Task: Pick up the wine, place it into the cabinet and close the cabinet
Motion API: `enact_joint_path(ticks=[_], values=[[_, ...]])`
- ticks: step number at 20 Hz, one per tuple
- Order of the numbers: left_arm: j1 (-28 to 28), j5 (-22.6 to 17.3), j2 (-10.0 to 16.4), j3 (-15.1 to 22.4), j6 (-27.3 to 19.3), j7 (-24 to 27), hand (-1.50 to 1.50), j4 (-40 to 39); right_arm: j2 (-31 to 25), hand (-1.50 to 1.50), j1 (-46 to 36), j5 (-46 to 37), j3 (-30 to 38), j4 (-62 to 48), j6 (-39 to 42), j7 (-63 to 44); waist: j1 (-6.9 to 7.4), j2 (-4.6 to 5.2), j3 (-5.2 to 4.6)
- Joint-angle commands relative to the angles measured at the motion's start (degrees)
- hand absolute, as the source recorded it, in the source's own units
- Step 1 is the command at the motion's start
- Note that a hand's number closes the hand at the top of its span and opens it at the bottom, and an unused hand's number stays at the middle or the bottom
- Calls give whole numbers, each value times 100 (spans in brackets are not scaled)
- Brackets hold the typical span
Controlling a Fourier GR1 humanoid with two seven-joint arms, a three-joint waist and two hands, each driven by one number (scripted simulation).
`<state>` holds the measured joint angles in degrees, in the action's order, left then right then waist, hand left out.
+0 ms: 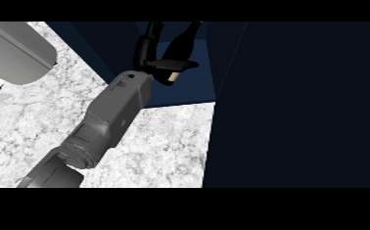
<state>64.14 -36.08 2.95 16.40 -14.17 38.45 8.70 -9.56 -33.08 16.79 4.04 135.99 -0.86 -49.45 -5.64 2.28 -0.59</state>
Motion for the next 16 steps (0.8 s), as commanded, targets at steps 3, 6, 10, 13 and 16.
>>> enact_joint_path(ticks=[3,6,10,13,16], values=[[-36,-191,322,-269,1048,195,-150,376,-263,-150,69,47,273,481,-215,-486,356,-214,53],[-113,-149,251,-254,1334,-55,-150,532,-116,-150,307,-185,16,290,-125,-159,493,-223,58],[-635,110,-60,10,1214,29,-150,1104,-258,-150,291,-169,160,501,-307,-357,607,-282,59],[-340,96,-292,28,526,-296,-150,1585,-200,-150,-56,-414,-140,333,-572,-515,580,-273,56],[-780,256,-290,270,437,-768,-150,2469,-252,-150,294,-357,-79,402,-445,-371,670,-304,61]])
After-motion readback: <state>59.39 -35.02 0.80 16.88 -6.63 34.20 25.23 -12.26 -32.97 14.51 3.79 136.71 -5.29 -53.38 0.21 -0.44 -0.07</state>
